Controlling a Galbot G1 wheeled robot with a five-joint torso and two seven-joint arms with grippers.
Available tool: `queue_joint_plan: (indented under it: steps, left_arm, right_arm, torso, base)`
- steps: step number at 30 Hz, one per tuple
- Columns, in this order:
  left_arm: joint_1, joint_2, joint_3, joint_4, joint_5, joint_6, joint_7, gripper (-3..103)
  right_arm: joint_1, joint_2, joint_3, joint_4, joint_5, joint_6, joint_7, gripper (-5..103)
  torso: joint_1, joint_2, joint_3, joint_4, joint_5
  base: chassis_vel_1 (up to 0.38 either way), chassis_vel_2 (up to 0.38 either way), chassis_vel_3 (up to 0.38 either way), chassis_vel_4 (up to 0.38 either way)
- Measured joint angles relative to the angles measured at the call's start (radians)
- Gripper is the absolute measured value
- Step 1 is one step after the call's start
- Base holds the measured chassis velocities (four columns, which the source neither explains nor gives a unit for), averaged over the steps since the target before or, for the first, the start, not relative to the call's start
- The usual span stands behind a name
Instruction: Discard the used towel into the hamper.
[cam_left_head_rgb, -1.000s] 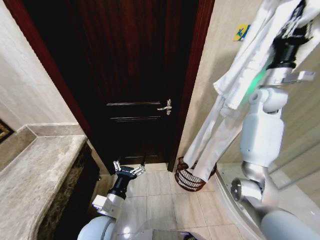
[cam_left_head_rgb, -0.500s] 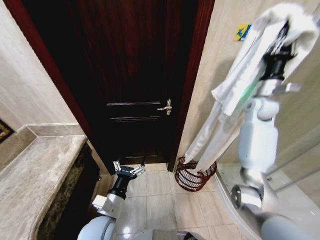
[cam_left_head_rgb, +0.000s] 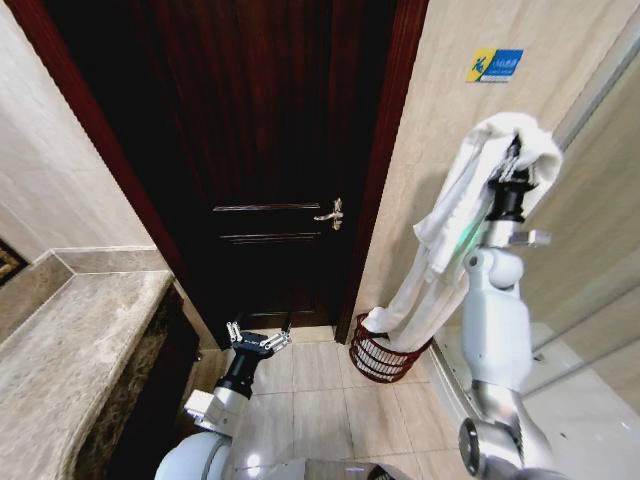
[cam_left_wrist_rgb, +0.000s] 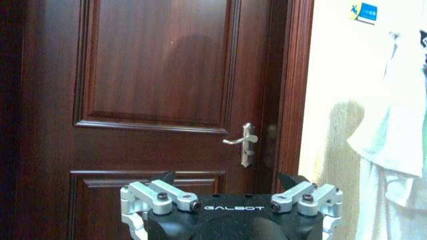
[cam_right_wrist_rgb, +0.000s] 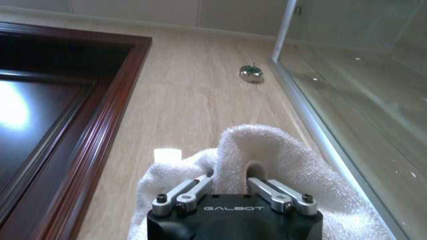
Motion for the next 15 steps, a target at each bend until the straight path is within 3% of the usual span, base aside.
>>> queue_joint_plan:
  steps: [15]
  left_arm:
    - [0.000,0.000,0.000,0.000,0.000,0.000,0.000,100]
  right_arm:
    - [-0.187,0.063,0.041,-0.014,-0.010,0.091,-0.037,9]
  torso:
    - [0.000,0.000,0.000,-0.0003,0.0003]
  base:
    - [0.000,0.000,0.000,0.000]
